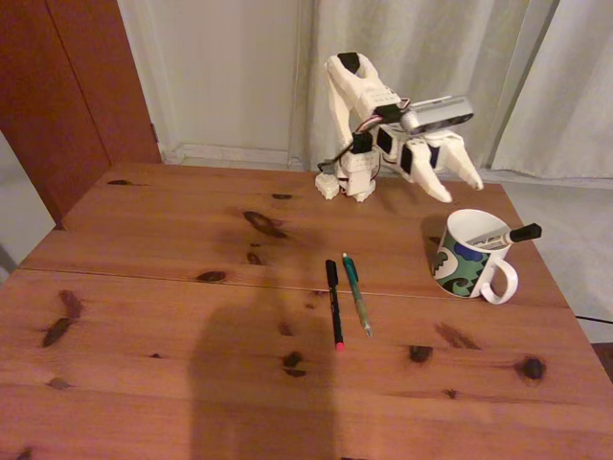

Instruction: Clean up the desk and place the pens and markers into the cup

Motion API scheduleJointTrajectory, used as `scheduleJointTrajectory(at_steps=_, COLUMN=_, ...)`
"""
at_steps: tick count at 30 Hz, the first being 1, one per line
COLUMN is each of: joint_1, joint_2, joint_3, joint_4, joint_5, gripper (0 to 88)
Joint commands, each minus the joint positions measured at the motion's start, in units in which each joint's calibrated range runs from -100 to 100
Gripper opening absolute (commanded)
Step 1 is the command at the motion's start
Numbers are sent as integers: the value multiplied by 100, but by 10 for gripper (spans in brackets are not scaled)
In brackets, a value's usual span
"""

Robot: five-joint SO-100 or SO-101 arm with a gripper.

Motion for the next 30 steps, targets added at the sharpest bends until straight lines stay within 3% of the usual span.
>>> scheduleJointTrajectory(at_steps=1, joint_1=341, joint_2=-203, joint_3=-497, joint_4=-66, joint_5=13, gripper=188)
scheduleJointTrajectory(at_steps=6, joint_1=623, joint_2=-120, joint_3=-614, joint_4=3, joint_5=29, gripper=3)
scheduleJointTrajectory(at_steps=18, joint_1=1025, joint_2=749, joint_3=-2526, joint_4=3608, joint_5=24, gripper=5)
scheduleJointTrajectory(at_steps=30, joint_1=1612, joint_2=1626, joint_3=-2896, joint_4=4674, joint_5=375, gripper=5)
